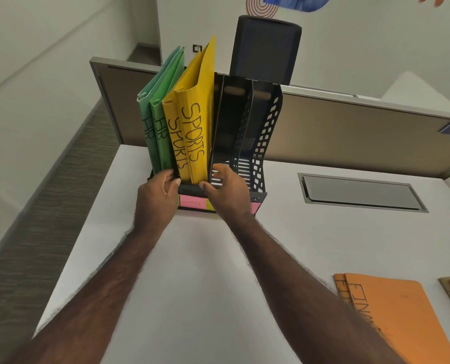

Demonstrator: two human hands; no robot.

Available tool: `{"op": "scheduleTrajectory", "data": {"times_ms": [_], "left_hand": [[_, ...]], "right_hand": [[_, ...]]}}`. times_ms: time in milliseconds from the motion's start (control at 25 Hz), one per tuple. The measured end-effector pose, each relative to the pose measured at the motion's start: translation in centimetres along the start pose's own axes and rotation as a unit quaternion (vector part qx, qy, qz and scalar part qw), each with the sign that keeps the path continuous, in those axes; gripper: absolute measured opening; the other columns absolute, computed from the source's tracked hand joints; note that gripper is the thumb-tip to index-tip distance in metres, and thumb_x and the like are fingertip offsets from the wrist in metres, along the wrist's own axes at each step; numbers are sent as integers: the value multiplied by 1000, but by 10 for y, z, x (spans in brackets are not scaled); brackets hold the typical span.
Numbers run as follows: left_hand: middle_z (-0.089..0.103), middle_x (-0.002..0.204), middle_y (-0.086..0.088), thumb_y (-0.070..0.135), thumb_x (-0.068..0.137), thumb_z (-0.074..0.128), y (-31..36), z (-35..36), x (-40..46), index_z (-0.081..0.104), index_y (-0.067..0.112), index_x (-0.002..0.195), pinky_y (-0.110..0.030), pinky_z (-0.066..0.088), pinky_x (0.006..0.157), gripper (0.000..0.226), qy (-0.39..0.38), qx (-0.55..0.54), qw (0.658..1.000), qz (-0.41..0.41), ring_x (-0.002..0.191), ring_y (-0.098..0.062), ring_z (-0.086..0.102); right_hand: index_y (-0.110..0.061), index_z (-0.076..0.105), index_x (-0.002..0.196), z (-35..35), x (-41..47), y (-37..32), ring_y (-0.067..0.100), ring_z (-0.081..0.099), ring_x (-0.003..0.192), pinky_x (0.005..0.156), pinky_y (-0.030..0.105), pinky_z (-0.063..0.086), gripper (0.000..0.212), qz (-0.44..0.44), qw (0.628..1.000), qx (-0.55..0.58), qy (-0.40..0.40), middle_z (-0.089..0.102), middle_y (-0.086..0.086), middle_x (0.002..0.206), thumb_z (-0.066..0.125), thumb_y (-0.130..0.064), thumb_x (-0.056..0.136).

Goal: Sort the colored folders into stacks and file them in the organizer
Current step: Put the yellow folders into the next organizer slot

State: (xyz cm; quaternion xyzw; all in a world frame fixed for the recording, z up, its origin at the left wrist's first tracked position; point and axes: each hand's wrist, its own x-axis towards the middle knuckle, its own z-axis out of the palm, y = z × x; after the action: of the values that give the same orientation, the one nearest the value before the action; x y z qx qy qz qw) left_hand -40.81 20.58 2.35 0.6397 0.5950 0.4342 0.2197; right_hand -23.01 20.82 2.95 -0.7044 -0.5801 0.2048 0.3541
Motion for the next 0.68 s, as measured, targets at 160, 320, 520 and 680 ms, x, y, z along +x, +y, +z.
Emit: {"op": "scheduleTrajectory", "data": {"times_ms": [160, 320, 520, 680], "left_hand": [[70, 138, -11, 23, 102, 68, 12, -6, -31, 59, 7, 145, -41, 58, 104, 47, -8, -20, 1000, -22, 126, -22, 68], [70, 139, -9, 22, 100, 70, 32, -1, -69, 60, 9, 145, -39, 58, 103, 47, -16, -22, 1000, -4, 125, -21, 68], [72, 136, -4, 32, 100, 70, 69, 28, -127, 63, 15, 141, -25, 53, 95, 45, -37, -42, 998, -26, 121, -19, 69], [73, 132, 2, 39, 98, 70, 104, 64, -182, 65, 20, 138, -25, 54, 95, 45, -79, -59, 995, -31, 118, -16, 69]], "right_hand": [[-24, 62, 144, -16, -16, 0, 14, 65, 125, 90, 28, 53, 63, -19, 999, 18, 20, 71, -3, 138, 83, -47, 89], [-28, 63, 145, -44, -56, 17, 13, 59, 131, 100, 26, 48, 62, -8, 999, 22, 42, 66, -6, 144, 82, -48, 89], [-34, 62, 142, -99, -130, 61, 8, 58, 130, 107, 30, 50, 57, 11, 997, 47, 63, 65, -13, 143, 80, -49, 90], [-38, 60, 142, -153, -193, 112, 5, 56, 130, 108, 36, 52, 59, 52, 995, 48, 73, 63, -17, 143, 81, -53, 89]]}}
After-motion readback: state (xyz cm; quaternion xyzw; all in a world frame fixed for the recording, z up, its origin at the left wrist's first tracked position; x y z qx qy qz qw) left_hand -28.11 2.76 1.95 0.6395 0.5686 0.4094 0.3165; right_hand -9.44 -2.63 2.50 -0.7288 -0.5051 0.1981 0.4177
